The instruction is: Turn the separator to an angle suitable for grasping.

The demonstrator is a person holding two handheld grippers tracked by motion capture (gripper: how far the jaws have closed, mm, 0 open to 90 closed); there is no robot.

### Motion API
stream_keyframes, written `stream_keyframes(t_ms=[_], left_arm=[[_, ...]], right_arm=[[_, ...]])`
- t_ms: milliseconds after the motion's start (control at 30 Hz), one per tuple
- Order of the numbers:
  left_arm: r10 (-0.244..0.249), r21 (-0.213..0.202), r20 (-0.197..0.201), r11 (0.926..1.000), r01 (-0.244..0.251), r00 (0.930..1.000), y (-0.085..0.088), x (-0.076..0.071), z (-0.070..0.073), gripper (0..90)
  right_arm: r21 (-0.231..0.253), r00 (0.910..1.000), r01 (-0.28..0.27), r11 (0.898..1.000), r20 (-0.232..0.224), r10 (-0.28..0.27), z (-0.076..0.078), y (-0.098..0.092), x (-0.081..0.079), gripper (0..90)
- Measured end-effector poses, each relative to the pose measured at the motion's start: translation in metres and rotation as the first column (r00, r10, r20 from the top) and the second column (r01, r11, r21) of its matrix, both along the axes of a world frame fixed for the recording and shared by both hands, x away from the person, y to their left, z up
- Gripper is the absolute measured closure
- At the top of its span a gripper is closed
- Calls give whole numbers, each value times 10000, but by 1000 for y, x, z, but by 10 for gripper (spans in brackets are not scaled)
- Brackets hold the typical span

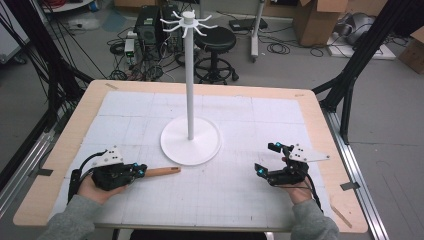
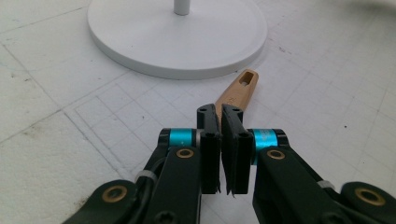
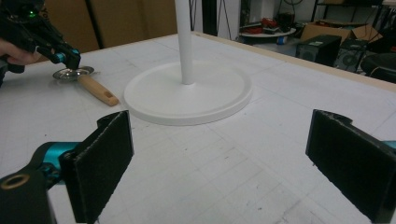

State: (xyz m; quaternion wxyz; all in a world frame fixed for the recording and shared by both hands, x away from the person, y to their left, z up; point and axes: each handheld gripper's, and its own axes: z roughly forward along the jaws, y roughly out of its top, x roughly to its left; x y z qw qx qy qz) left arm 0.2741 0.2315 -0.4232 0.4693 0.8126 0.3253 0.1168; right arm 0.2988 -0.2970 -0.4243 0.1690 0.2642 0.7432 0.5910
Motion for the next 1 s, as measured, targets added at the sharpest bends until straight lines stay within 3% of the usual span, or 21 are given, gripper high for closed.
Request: stream_keyframes(t_ms=[167, 300, 400, 433, 567, 600, 633, 700, 733, 767, 900, 1000], left_arm=[[-350, 46, -186, 9994, 351, 9992, 6, 2, 6, 789], [-718, 242, 54, 9971, 717, 9974, 15, 2, 18, 720], [-1173, 144, 126, 9930, 1171, 9930, 21, 3, 25, 608], [-1293, 126, 204, 9916, 1290, 9914, 22, 4, 26, 608], [-1779, 135, 248, 9840, 1777, 9837, 23, 7, 32, 413], [-1858, 84, 161, 9826, 1857, 9824, 22, 7, 32, 413], [-1938, 180, -1, 9809, 1938, 9810, 21, 9, 33, 336], [-1875, 699, -193, 9796, 1884, 9821, 18, 12, 34, 310], [-2000, 966, -192, 9748, 2010, 9796, 15, 14, 36, 263], [-2000, 966, -192, 9748, 2010, 9796, 15, 14, 36, 242], [-2405, 1041, -782, 9632, 2478, 9675, 11, 20, 39, 194], [-2798, 1090, -863, 9513, 2882, 9562, 9, 23, 40, 193]], right_arm=[[125, 9999, -64, 9999, -117, 66, -1, -1, 2, 67], [197, 9996, -98, 9998, -247, 103, -2, -1, 3, 67], [224, 9997, -118, 9997, -191, 123, -2, -1, 3, 67], [194, 9998, -121, 9997, -158, 124, -2, -1, 3, 67], [188, 9999, -63, 9998, -142, 65, -1, 0, 2, 67], [188, 9999, -63, 9998, -142, 65, -1, 0, 2, 67], [146, 9999, -46, 9999, -95, 47, -2, 0, 3, 67], [181, 9999, -49, 9998, -108, 51, -2, 0, 3, 67], [190, 9999, -86, 9998, -147, 89, -2, 0, 4, 67], [218, 9998, -83, 9997, -155, 86, -2, -1, 4, 67], [349, 9999, -69, 9994, -148, 75, -2, -2, 5, 67], [359, 9998, -74, 9993, -157, 79, -2, -1, 5, 67]])
